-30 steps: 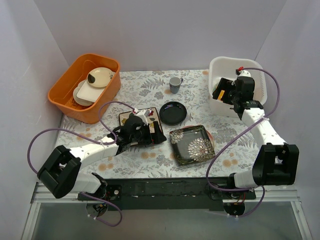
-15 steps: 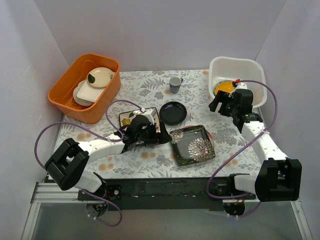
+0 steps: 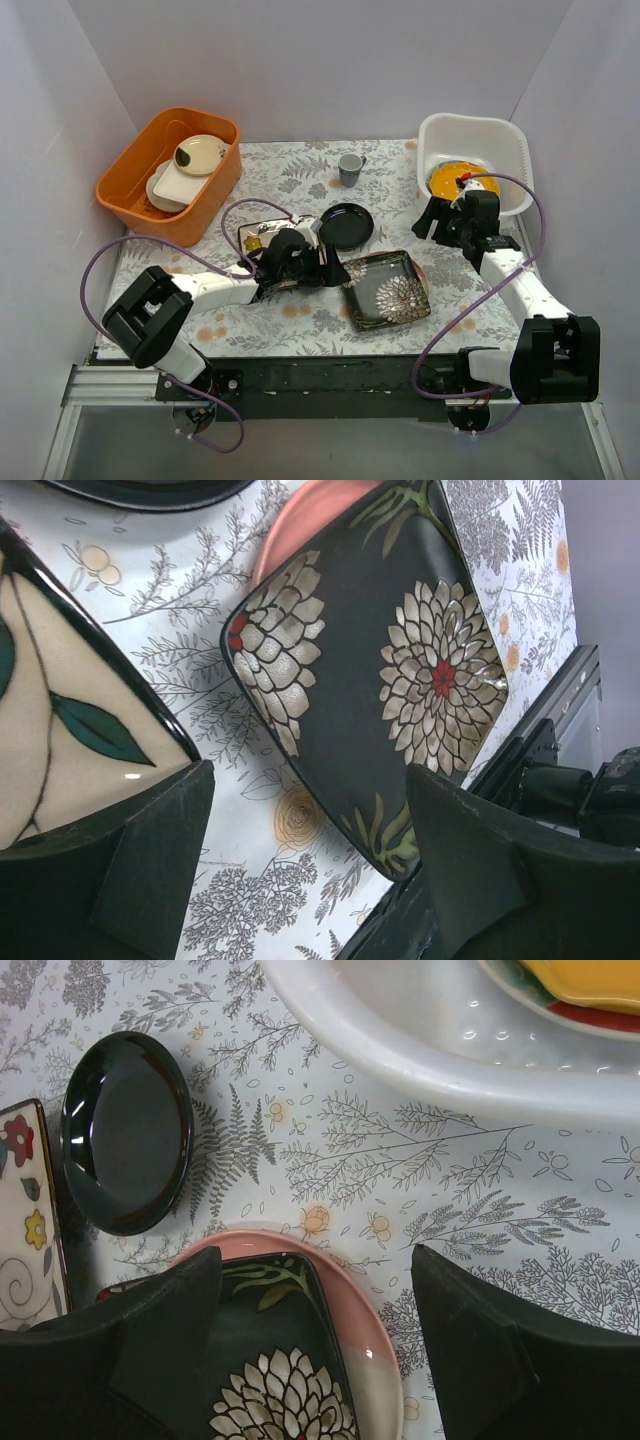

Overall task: Place the plates into the plastic bin on the countertop
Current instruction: Pick up the plate at the center of the board.

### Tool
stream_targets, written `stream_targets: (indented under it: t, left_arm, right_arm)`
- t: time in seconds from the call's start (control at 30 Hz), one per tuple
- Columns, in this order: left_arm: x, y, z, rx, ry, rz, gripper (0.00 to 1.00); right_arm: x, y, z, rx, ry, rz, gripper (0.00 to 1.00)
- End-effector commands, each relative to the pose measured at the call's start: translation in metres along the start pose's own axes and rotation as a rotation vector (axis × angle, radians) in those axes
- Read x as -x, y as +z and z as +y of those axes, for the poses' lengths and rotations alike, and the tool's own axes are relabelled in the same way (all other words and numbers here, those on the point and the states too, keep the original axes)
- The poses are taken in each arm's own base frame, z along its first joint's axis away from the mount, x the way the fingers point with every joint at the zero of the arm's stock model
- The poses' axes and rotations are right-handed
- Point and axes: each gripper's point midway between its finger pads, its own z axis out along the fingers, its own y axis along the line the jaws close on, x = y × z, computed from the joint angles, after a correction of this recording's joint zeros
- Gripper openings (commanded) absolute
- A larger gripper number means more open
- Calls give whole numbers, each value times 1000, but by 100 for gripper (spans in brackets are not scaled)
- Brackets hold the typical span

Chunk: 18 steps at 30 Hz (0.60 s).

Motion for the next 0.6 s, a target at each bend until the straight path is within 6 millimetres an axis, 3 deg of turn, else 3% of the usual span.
stream_targets:
  t: [0.0,0.33,0.57]
  left_arm:
    - [-4,7,-12,-36,7,28,75]
    - [-11,9,-6,-3,-12,28,68]
    - [-15,15,-3,14,-35,19,58]
  right_arm:
    - [-8,1,2,24,-25,28,82]
    - [-25,0,17,128,-17,73,73]
    - [-48,-2,7,111,-53,131,71]
